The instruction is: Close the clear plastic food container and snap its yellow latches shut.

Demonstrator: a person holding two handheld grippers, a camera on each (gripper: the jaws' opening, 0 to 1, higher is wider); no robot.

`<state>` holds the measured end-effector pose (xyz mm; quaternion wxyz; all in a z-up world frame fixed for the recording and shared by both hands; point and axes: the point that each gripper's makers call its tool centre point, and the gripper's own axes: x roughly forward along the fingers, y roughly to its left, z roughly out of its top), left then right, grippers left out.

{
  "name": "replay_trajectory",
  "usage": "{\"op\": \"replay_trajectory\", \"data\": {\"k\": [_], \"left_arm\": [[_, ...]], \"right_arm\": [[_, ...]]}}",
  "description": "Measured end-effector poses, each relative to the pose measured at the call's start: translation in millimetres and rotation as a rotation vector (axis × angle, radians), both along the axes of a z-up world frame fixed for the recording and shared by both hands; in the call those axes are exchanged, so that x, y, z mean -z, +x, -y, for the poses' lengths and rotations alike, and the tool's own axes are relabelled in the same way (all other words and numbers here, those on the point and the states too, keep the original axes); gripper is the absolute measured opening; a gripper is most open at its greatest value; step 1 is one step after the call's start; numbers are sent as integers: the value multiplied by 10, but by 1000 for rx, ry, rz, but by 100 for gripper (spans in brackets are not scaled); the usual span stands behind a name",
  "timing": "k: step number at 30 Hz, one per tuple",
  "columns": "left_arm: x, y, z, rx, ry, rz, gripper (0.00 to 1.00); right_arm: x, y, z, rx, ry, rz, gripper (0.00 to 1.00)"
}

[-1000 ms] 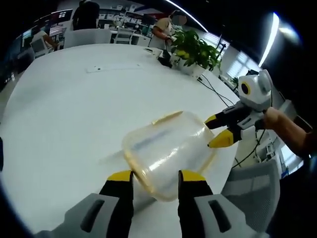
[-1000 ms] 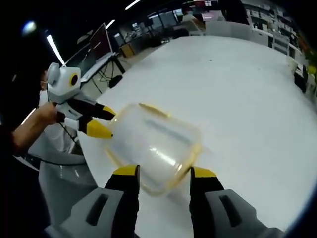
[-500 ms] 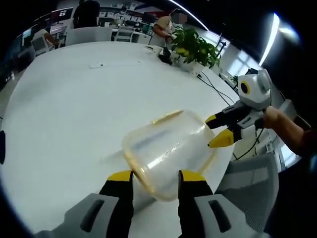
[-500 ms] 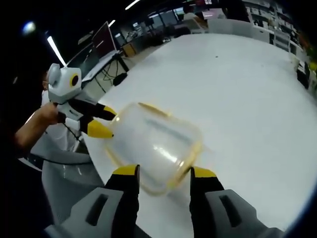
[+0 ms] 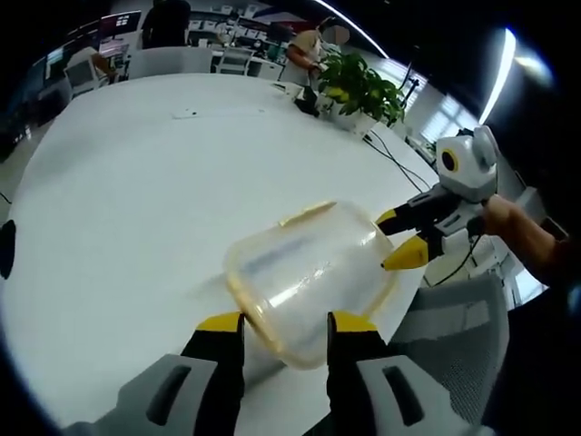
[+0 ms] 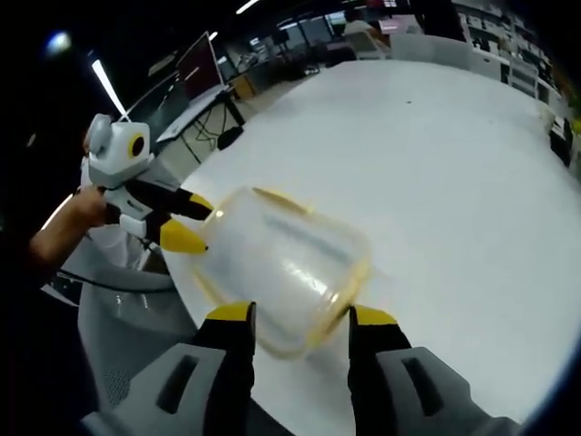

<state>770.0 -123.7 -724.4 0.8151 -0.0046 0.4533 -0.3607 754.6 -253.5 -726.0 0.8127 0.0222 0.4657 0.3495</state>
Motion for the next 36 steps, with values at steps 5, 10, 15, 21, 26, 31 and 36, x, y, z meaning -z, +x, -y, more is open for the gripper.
{"op": "replay_trajectory", "data": {"k": [5,10,15,21,26,31,36], "left_arm": [[-1,-49,-36,-1,4,-5,29],[1,-74,-58,-2,-1,0,29],[-6,-75,-55,-3,-2,0,29],[-3,-83,-64,-23,-2,-16,29],[-7,-81,-75,-32,-7,-18,29],[-24,-83,-94,-20,-8,-11,27],[-82,-67,-109,-13,-13,2,27]], "right_arm": [[3,-41,-30,-4,-5,-5,37],[6,-71,-41,2,-7,-7,37],[3,-71,-35,11,-2,-5,37],[3,-70,-35,4,0,-3,38],[-6,-70,-30,-21,-4,12,38],[-43,-52,-3,-59,-30,43,36],[-116,-5,3,-70,-35,70,36]]}}
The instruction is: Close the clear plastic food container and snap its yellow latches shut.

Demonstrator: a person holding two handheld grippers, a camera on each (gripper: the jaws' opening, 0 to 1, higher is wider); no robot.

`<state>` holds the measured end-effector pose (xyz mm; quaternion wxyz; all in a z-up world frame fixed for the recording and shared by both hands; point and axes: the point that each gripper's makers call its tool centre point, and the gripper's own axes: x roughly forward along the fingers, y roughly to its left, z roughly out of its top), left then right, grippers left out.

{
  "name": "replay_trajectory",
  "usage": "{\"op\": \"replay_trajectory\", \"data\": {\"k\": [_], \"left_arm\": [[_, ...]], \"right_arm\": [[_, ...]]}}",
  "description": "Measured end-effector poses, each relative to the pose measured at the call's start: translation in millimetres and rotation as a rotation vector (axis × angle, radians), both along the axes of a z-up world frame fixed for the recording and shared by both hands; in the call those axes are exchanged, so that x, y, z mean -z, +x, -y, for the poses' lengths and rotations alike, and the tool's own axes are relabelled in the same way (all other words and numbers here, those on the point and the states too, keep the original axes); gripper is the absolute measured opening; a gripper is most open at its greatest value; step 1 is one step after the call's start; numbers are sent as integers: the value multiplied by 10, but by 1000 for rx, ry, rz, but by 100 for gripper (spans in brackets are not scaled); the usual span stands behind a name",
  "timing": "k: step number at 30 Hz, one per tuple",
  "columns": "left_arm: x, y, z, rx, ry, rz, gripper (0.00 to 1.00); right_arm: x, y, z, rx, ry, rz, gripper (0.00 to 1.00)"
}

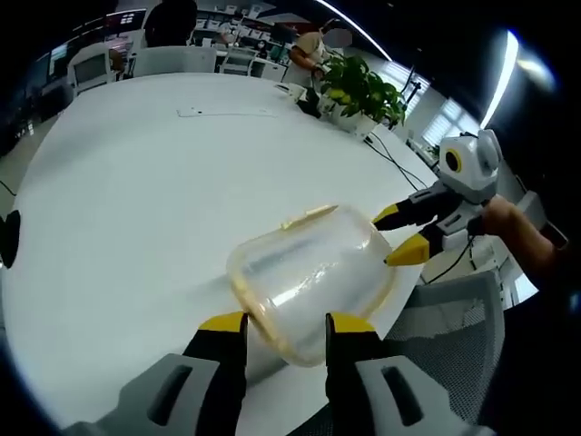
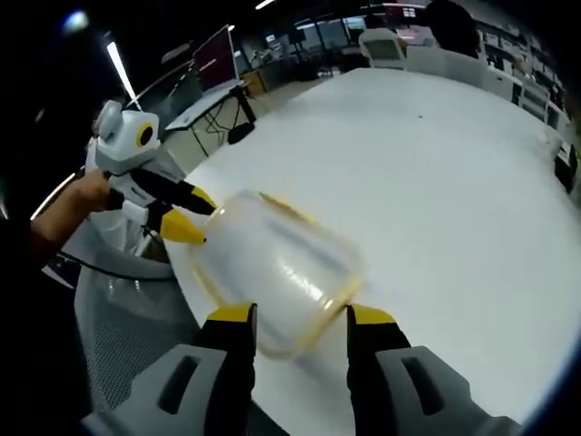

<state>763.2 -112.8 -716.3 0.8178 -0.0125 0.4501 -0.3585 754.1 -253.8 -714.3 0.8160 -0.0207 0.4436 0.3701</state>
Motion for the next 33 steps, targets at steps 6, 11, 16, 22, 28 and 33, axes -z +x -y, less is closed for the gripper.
{"op": "replay_trajectory", "data": {"k": [6,11,16,22,28,33], "left_arm": [[-49,31,-34,21,26,28,28],[-151,92,-10,34,29,68,27],[-222,113,81,70,21,96,25],[-231,93,231,141,22,113,24],[-228,68,353,201,16,125,23],[-212,25,455,268,22,143,22]], "right_arm": [[-68,44,3,-23,-12,31,35],[-161,98,-12,-59,-26,83,33],[-224,136,-78,-92,-20,113,30],[-246,179,-160,-130,-16,139,26],[-254,215,-257,-170,-14,156,23],[-239,262,-343,-208,-16,173,20]]}}
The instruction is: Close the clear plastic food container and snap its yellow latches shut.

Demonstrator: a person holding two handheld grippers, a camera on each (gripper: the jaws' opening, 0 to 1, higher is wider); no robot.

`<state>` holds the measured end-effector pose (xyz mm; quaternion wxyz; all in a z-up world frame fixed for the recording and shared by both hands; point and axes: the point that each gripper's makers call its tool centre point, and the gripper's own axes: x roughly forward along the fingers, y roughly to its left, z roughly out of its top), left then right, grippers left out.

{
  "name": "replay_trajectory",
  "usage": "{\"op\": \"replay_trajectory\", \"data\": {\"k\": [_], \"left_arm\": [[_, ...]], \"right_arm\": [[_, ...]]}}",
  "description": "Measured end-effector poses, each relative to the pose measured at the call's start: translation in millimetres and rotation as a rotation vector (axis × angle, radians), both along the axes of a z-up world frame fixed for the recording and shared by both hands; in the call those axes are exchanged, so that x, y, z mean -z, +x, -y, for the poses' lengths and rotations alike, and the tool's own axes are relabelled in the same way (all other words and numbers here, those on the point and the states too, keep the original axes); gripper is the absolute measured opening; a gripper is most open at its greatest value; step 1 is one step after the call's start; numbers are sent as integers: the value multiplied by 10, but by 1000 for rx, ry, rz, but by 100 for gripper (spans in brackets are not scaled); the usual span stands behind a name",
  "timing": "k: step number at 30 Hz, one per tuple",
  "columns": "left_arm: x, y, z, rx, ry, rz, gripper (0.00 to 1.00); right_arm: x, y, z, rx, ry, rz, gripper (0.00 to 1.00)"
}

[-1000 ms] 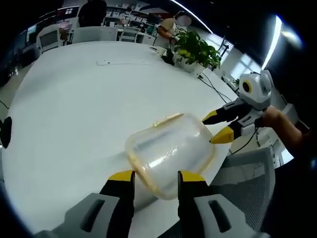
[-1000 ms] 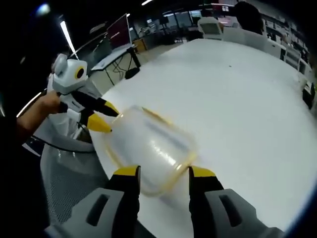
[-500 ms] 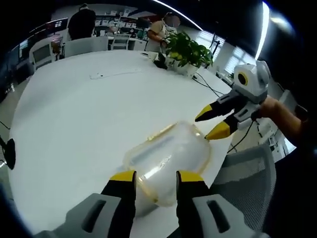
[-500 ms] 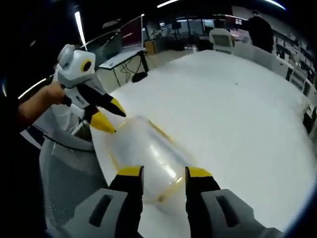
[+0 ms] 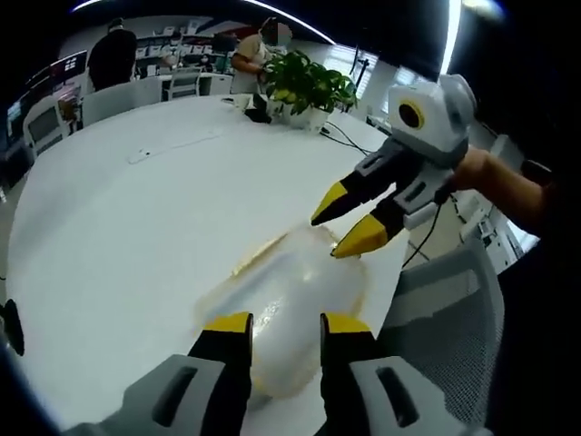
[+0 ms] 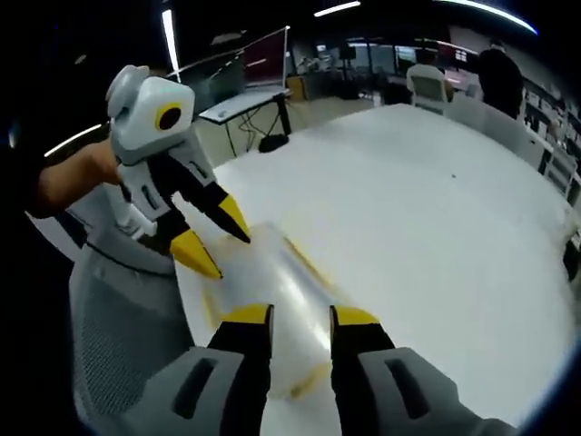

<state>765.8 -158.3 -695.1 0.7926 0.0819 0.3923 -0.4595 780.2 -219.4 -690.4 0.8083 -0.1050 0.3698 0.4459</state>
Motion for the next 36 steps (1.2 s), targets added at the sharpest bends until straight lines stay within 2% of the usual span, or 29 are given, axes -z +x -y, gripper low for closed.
{"op": "replay_trajectory", "data": {"k": [5,20,26,36], "left_arm": [[30,-38,91,68,15,11,21],[78,-61,285,180,33,31,17],[87,-111,347,233,35,55,16],[105,-242,347,286,56,74,19]], "right_arm": [[24,31,-81,-29,-6,5,15],[101,76,-368,-153,-23,25,7],[127,79,-414,-200,-33,30,9],[139,61,-405,-270,-53,49,22]]}}
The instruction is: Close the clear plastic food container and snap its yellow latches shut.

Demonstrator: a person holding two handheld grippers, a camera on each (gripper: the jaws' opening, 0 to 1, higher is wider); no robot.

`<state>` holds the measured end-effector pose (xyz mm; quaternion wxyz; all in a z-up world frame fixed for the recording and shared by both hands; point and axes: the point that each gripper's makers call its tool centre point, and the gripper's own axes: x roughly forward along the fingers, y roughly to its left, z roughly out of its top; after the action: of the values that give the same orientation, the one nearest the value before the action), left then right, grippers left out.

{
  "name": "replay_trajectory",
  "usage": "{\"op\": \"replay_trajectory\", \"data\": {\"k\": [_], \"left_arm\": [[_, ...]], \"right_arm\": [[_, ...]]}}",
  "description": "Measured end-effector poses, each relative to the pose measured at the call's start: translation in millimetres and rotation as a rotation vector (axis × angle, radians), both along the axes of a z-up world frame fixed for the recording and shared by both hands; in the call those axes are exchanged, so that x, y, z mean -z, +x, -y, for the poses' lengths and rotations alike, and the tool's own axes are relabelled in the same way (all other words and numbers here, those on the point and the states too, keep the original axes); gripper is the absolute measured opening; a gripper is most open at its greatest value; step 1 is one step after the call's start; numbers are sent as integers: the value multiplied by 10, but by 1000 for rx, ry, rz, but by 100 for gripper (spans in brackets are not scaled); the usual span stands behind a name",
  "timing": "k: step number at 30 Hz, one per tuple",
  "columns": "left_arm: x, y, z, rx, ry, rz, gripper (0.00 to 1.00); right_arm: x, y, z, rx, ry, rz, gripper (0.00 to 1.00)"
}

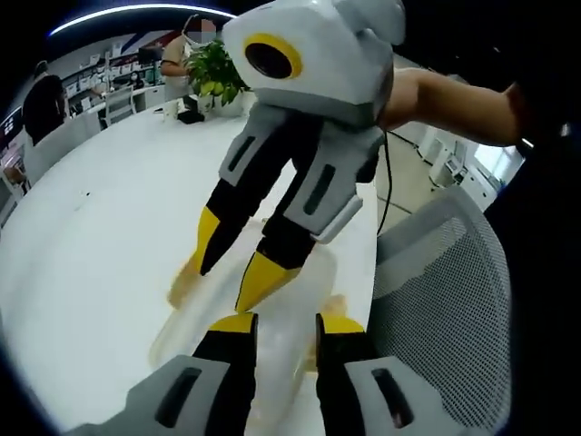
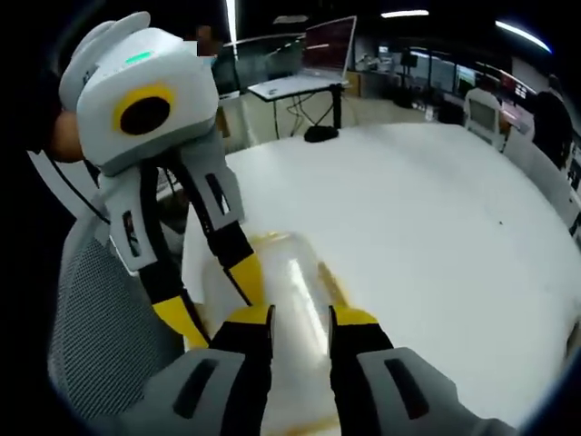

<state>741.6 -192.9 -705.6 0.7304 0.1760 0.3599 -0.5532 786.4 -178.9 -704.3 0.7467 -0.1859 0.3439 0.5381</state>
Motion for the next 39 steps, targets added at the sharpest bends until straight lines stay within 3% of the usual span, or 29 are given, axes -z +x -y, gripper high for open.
{"op": "replay_trajectory", "data": {"k": [10,20,39], "left_arm": [[7,-54,-2,26,7,36,24],[23,-113,-5,82,22,104,28],[97,-127,21,239,88,360,32]], "right_arm": [[2,85,17,-36,-7,-4,28],[104,91,39,-116,-68,-31,33],[146,120,23,-241,-122,-141,33]]}}
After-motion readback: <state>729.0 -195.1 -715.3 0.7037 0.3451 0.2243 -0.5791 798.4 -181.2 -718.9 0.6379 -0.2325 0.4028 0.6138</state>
